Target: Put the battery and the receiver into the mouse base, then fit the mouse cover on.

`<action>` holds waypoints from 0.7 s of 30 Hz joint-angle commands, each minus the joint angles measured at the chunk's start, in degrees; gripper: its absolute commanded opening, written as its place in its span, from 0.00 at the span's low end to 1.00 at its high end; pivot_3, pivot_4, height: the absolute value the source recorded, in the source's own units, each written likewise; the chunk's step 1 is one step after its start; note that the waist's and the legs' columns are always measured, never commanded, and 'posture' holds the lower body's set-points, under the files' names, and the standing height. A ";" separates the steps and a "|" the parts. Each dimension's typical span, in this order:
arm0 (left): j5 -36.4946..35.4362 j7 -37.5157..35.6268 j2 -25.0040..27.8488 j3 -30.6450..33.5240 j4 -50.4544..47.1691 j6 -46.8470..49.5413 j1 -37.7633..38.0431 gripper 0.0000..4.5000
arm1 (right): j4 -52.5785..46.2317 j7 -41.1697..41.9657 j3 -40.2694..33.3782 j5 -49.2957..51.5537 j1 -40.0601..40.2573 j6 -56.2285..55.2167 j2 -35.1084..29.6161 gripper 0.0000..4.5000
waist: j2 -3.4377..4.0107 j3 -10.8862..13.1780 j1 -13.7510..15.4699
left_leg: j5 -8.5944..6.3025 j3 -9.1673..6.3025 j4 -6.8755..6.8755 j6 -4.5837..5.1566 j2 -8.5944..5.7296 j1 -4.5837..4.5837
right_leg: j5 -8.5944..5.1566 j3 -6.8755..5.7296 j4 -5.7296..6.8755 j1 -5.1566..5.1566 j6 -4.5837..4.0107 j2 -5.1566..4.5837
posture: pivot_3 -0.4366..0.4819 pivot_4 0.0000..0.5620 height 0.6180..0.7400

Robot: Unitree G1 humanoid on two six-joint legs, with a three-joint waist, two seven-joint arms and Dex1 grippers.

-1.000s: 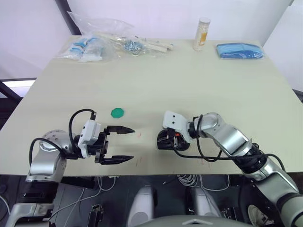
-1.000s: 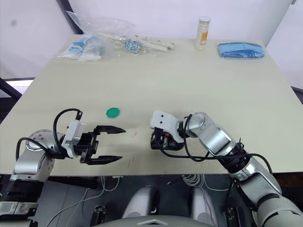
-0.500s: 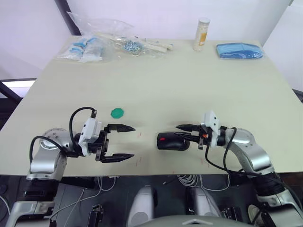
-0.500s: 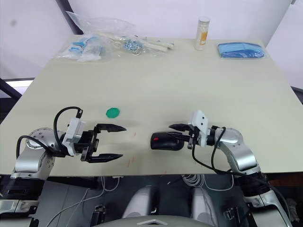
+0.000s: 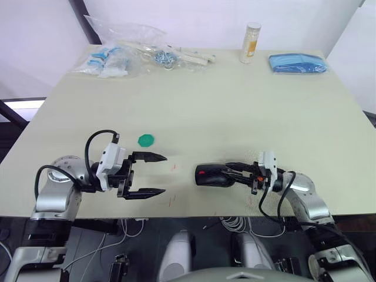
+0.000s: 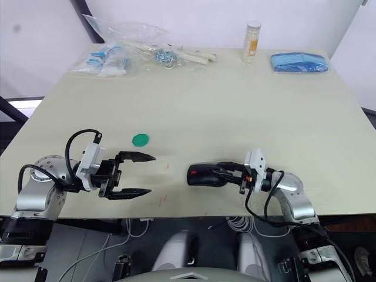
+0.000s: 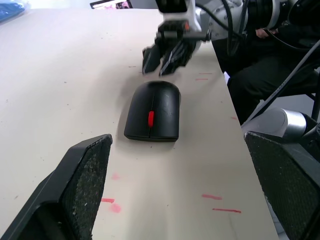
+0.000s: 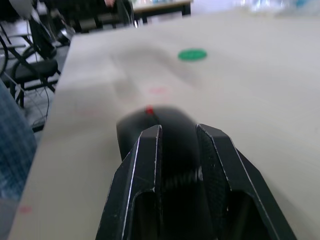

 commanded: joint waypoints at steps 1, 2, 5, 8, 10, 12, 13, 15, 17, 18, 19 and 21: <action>-0.40 -0.76 0.71 1.19 -0.70 -0.04 -0.10 1.00 | 3.51 -1.17 2.23 -5.04 0.66 -2.68 -0.53 0.25 | 0.05 0.01 -0.12 | 0.00 0.00 0.00 0.00 0.00 0.04 | 0.00 0.00 0.02 0.06 0.00 0.00 | 0.48 0.27 1.00; -0.33 -0.51 0.66 1.26 -0.86 -0.11 0.14 1.00 | 3.18 -1.40 1.88 -4.35 0.51 -2.76 -0.21 0.25 | 0.07 0.03 -0.23 | 0.00 0.01 -0.01 0.00 0.02 0.17 | -0.02 0.01 0.03 0.12 0.03 0.01 | 0.48 0.27 1.00; -0.41 0.03 0.74 1.48 -1.54 0.29 1.22 1.00 | 0.43 -1.72 0.61 -1.74 0.21 -1.85 0.19 0.25 | 0.08 0.04 -0.38 | -0.01 0.15 -0.07 0.00 0.07 0.49 | -0.09 0.14 0.09 0.28 0.11 0.02 | 0.48 0.27 1.00; -0.70 1.01 0.70 2.08 -2.00 0.78 2.08 1.00 | -1.14 -1.67 -0.41 -1.43 0.73 -2.60 -0.95 0.25 | 0.13 0.07 -0.68 | -0.01 0.30 -0.07 -0.01 0.16 0.55 | -0.08 0.25 0.12 0.26 0.10 0.02 | 0.48 0.27 1.00; -0.90 1.95 0.62 2.80 -2.33 0.96 2.89 1.00 | -2.75 -1.75 -1.81 -0.56 1.60 -2.79 -2.12 0.25 | 0.12 0.07 -0.65 | -0.01 0.29 -0.07 -0.01 0.16 0.54 | -0.08 0.29 0.11 0.25 0.10 0.01 | 0.48 0.27 1.00; -1.25 5.25 -0.33 4.97 -2.25 1.34 3.97 1.00 | -5.80 -2.61 -5.56 1.82 3.43 -1.68 -4.61 0.25 | 0.11 0.07 -0.64 | -0.01 0.29 -0.08 -0.01 0.16 0.53 | -0.08 0.33 0.09 0.23 0.10 0.00 | 0.48 0.27 1.00; -1.09 7.70 -0.95 6.41 -1.60 1.63 4.88 1.00 | -7.27 -3.02 -8.07 3.29 5.01 -0.84 -6.28 0.25 | 0.08 0.06 -0.50 | -0.01 0.29 -0.09 -0.01 0.16 0.53 | -0.08 0.33 0.08 0.23 0.10 0.00 | 0.48 0.27 1.00; -0.44 11.49 -1.80 8.59 -0.62 2.02 6.74 1.00 | -9.22 -3.70 -11.68 5.15 7.75 0.32 -8.72 0.25 | 0.12 0.08 -0.23 | -0.03 0.33 -0.16 0.00 0.14 0.53 | -0.06 0.53 0.01 0.19 0.09 -0.10 | 0.48 0.27 1.00; -0.49 13.52 -2.46 10.16 -0.74 2.23 8.81 1.00 | -10.58 -4.36 -14.32 6.52 10.03 1.03 -10.13 0.25 | 0.07 0.05 -0.09 | -0.03 0.33 -0.21 0.00 0.08 0.56 | -0.06 0.54 -0.01 0.18 0.09 -0.10 | 0.48 0.27 1.00; -0.60 15.41 -2.83 11.11 -0.57 3.20 9.89 1.00 | -10.99 -4.97 -16.00 7.11 11.40 1.41 -10.86 0.25 | 0.07 0.05 -0.06 | -0.03 0.35 -0.23 0.00 0.08 0.57 | -0.07 0.54 -0.01 0.18 0.10 -0.08 | 0.48 0.27 1.00; -0.75 16.66 -3.29 12.01 -0.43 3.53 10.86 1.00 | -11.23 -5.55 -17.42 7.38 12.65 1.51 -11.48 0.25 | 0.06 0.05 -0.03 | -0.03 0.36 -0.26 0.00 0.11 0.59 | -0.07 0.54 -0.01 0.18 0.10 -0.07 | 0.48 0.27 1.00; -0.73 18.88 -4.26 13.57 -0.52 3.33 12.39 1.00 | -11.58 -6.18 -19.55 7.74 14.75 1.43 -12.30 0.25 | 0.06 0.05 0.02 | -0.03 0.35 -0.28 0.00 0.18 0.63 | -0.08 0.54 0.00 0.17 0.12 -0.05 | 0.48 0.27 1.00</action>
